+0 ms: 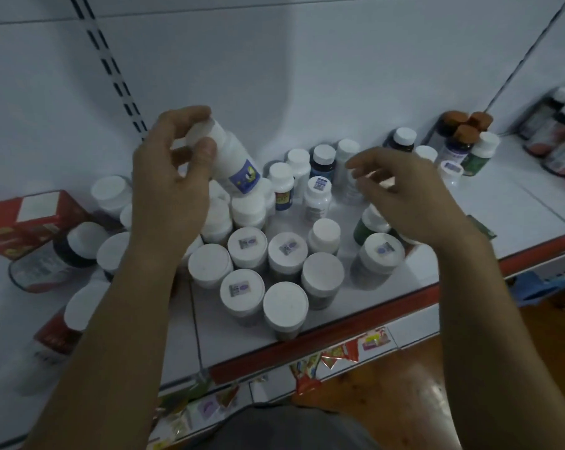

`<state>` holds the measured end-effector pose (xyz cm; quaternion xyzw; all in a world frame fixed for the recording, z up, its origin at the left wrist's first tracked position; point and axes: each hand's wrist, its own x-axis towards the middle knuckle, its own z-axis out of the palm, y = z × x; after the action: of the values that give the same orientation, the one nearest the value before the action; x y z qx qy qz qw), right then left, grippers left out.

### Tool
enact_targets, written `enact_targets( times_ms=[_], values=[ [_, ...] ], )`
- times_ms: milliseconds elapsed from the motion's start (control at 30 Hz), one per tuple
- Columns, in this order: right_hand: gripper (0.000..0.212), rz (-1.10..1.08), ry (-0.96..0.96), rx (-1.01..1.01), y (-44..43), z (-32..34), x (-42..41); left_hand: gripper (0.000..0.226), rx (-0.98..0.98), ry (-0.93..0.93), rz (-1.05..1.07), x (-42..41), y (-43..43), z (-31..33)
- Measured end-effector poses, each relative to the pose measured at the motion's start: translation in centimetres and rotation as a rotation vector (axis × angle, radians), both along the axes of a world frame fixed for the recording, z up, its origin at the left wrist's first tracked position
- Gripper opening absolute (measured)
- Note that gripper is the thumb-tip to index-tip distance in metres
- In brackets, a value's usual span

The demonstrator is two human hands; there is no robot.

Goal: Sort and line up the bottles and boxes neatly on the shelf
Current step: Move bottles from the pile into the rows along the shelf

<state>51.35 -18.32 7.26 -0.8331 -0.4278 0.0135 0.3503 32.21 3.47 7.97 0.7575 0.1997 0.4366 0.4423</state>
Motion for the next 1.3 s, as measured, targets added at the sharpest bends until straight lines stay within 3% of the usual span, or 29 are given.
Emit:
enact_targets(
  times_ms=[200,267,433,567,633,767,933,1100,1167,1300],
  values=[
    [0.019,0.220,0.018,-0.097,4.6,-0.3,-3.3,0.014,-0.507,-0.153,-0.004,-1.8,0.9,1.4],
    [0.015,0.188,0.023,-0.175,4.3,-0.4,-2.8,0.014,-0.551,-0.136,-0.009,-2.2,0.3,1.2],
    [0.028,0.129,0.137,-0.504,3.3,-1.0,-2.1,0.014,-0.555,-0.088,-0.082,-1.9,-3.2,-0.1],
    [0.014,0.008,0.109,-0.374,2.9,-0.8,-1.2,0.017,-0.558,-0.072,-0.135,-1.1,-4.0,-0.1],
    [0.015,-0.082,0.124,-0.196,1.8,-0.6,-0.7,0.017,-0.630,-0.105,-0.147,-0.7,-4.0,0.1],
    [0.025,-0.160,0.333,0.257,-0.3,1.1,-1.5,0.019,-0.935,-0.207,-0.227,0.1,-4.6,0.9],
    [0.036,-0.036,0.577,0.422,-0.3,1.9,-3.7,0.031,-1.259,-0.226,-0.338,-0.4,-5.4,1.9],
    [0.024,0.126,0.881,0.581,2.0,2.1,-6.2,0.038,-1.216,-0.319,-0.335,-4.2,-3.8,2.8],
    [0.020,0.188,0.818,0.544,3.7,2.3,-7.3,0.038,-1.136,-0.352,-0.289,-6.0,-3.0,3.6],
    [0.038,0.267,0.712,0.503,7.9,3.3,-10.7,0.037,-1.061,-0.446,-0.162,-10.5,-1.0,4.1]
  ],
)
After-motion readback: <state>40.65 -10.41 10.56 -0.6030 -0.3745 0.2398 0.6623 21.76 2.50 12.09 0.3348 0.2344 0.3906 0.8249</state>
